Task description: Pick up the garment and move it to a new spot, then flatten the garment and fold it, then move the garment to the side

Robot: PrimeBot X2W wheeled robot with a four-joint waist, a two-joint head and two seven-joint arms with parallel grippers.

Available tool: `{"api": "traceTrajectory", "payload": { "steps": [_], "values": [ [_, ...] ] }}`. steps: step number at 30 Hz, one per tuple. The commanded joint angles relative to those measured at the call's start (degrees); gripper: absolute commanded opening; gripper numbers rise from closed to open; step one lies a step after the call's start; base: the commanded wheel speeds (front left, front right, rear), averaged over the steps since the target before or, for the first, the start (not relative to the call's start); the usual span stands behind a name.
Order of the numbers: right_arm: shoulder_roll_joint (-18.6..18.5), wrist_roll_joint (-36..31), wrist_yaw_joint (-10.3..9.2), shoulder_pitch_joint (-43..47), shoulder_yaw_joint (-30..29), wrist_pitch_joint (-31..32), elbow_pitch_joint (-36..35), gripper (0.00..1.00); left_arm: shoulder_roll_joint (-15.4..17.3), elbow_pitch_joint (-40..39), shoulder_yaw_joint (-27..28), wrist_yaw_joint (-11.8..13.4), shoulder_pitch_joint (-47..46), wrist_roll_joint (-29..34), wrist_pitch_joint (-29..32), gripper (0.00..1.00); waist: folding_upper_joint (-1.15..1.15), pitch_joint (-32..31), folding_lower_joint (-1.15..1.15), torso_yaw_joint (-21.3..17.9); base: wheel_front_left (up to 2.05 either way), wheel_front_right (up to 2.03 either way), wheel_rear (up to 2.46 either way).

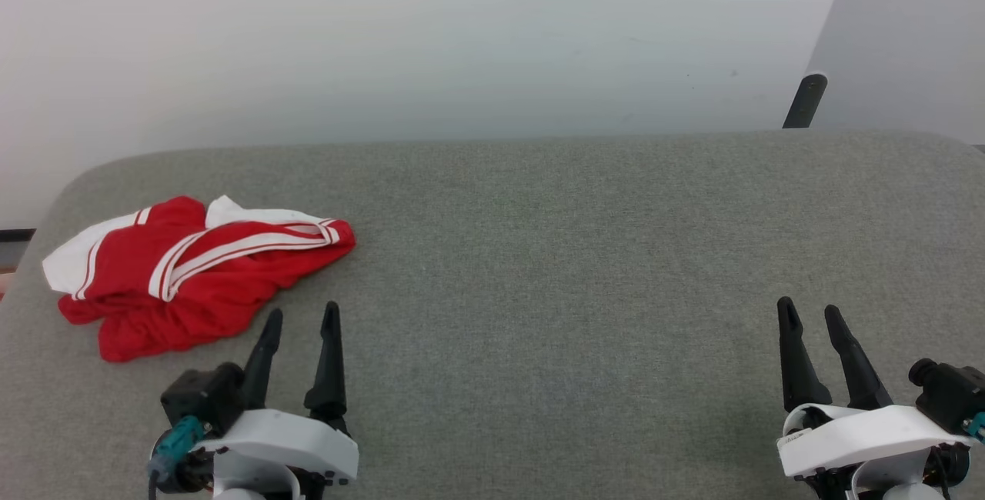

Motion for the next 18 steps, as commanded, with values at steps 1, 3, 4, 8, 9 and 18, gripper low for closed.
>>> {"api": "traceTrajectory", "payload": {
  "steps": [1, 3, 4, 8, 9, 18],
  "values": [
    [0.01, -1.18, 0.03, -1.10, 0.11, -0.44, -0.50, 1.00, -0.04, -0.10, 0.21, -0.38, 0.05, 1.51, -0.49, 1.00, 0.00, -0.02, 0.00, -0.01, 0.00, 0.00, 0.00],
    [0.03, -2.10, 0.03, -1.08, 0.23, -0.59, -0.59, 1.00, -0.21, -0.25, 0.52, -0.54, 0.01, 2.78, -0.70, 1.00, 0.00, -0.06, 0.00, -0.03, 0.00, 0.00, 0.00],
    [0.05, -2.45, 0.04, -1.07, 0.28, -0.71, -0.63, 1.00, -0.32, -0.31, 0.66, -0.61, 0.03, 3.40, -0.78, 1.00, 0.00, -0.08, 0.00, -0.04, 0.00, 0.00, 0.00],
    [0.07, -3.78, 0.04, -1.09, 0.47, -0.96, -0.69, 1.00, -0.70, -0.50, 1.22, -1.02, 0.11, 5.88, -1.31, 1.00, 0.00, -0.18, 0.00, -0.07, 0.00, 0.00, 0.00],
    [0.07, -4.14, 0.04, -1.09, 0.52, -1.01, -0.71, 1.00, -0.82, -0.53, 1.35, -1.09, 0.14, 6.37, -1.35, 1.00, 0.00, -0.20, 0.00, -0.08, 0.00, 0.00, 0.00],
    [-0.02, -7.16, 0.04, -0.80, 0.73, -1.66, -0.94, 1.00, -1.60, -0.48, 2.20, -1.90, 0.10, 11.00, -2.31, 1.00, 0.00, -0.24, 0.00, -0.01, 0.00, 0.00, 0.00]
  ]
}}
